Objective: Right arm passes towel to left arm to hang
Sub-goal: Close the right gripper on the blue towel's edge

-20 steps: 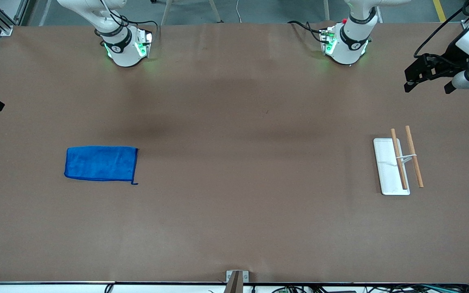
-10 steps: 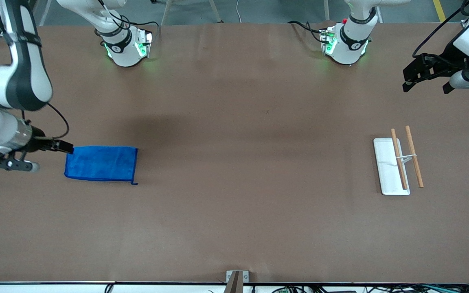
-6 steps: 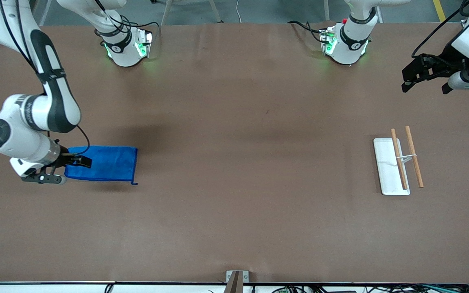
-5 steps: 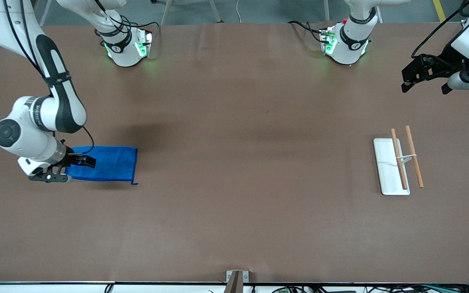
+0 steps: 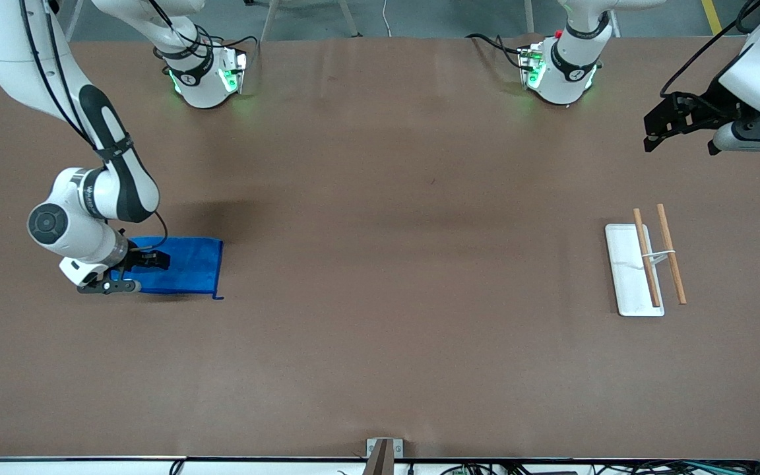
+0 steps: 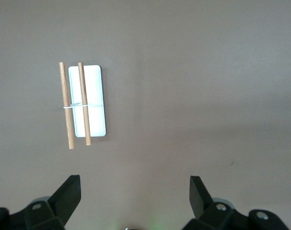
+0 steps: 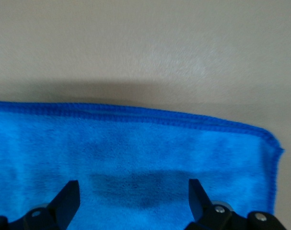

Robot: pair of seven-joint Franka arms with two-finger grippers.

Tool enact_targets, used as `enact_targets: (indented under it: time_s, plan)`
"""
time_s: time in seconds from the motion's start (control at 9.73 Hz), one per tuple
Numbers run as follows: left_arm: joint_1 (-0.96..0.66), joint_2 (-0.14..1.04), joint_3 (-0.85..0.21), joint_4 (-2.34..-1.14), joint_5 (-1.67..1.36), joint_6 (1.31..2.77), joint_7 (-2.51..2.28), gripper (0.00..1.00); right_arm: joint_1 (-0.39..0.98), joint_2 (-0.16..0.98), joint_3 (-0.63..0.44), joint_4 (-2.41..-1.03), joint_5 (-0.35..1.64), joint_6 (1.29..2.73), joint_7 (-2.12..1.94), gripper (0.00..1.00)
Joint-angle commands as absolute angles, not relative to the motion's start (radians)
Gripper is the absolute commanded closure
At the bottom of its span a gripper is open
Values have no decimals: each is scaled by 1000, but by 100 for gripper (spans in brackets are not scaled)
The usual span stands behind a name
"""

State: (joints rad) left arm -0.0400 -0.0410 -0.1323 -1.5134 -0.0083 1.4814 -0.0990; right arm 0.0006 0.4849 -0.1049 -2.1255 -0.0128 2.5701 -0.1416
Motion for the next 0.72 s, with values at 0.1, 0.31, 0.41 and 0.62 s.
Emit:
enact_targets:
  time_s: [0.1, 0.31, 0.41, 0.62]
  plan:
    - [-43, -34, -138, -1542, 6, 1480, -104, 0, -5, 471, -94, -2171, 3, 2606, -158, 11]
    - [-43, -35, -138, -1545, 6, 1480, -104, 0, -6, 471, -94, -2168, 3, 2605, -158, 63]
    - [-43, -34, -138, -1548, 6, 1480, -104, 0, -5, 469, -92, -2164, 3, 2602, -156, 90]
    - [-43, -34, -138, -1548, 6, 1480, -104, 0, -6, 465, -92, -2151, 3, 2594, -155, 99]
